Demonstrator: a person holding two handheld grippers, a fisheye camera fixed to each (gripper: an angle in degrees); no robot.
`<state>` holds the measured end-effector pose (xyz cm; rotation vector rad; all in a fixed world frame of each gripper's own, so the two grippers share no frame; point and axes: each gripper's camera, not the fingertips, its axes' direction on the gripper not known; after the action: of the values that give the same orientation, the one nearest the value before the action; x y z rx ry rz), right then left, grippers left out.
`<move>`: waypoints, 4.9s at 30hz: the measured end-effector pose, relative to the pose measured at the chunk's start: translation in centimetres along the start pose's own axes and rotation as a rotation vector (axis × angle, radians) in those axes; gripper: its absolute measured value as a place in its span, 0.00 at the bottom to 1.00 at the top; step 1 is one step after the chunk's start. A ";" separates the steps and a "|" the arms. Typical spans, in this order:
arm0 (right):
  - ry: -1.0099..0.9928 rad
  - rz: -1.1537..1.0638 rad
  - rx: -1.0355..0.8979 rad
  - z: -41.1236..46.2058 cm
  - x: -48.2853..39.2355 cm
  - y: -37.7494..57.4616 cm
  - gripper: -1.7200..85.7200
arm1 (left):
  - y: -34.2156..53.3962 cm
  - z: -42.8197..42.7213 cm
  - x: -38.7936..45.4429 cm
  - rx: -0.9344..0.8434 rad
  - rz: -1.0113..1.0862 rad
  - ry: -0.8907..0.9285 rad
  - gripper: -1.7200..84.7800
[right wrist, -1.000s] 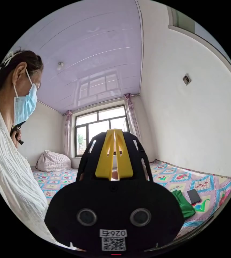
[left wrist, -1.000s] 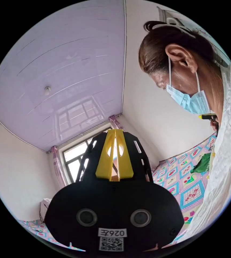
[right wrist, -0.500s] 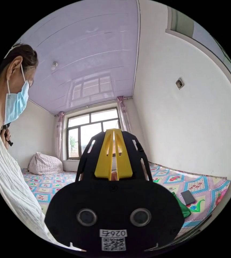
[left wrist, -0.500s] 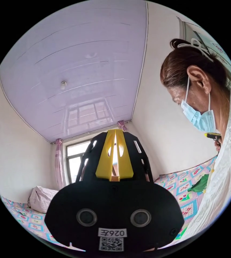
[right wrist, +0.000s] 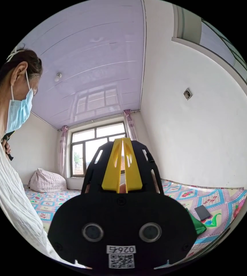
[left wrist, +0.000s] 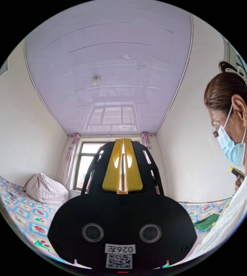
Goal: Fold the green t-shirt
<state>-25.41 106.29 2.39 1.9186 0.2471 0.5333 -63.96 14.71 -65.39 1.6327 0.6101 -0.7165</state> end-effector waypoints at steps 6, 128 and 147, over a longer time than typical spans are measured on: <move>0.006 0.012 -0.029 0.9 0.5 0.7 0.01 | 0.6 0.5 -2.2 -0.050 -0.101 -0.052 0.01; 0.592 0.020 -1.185 56.1 28.1 31.4 0.02 | 113.5 16.7 65.0 -2.121 -0.303 1.090 0.07; 0.333 0.237 -1.404 61.5 40.1 28.6 0.01 | 112.2 11.0 57.6 -2.082 -0.315 1.054 0.04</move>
<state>36.83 60.74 18.71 0.4856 -0.1506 0.8639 55.23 -15.08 -34.88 -0.2645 1.5467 0.7108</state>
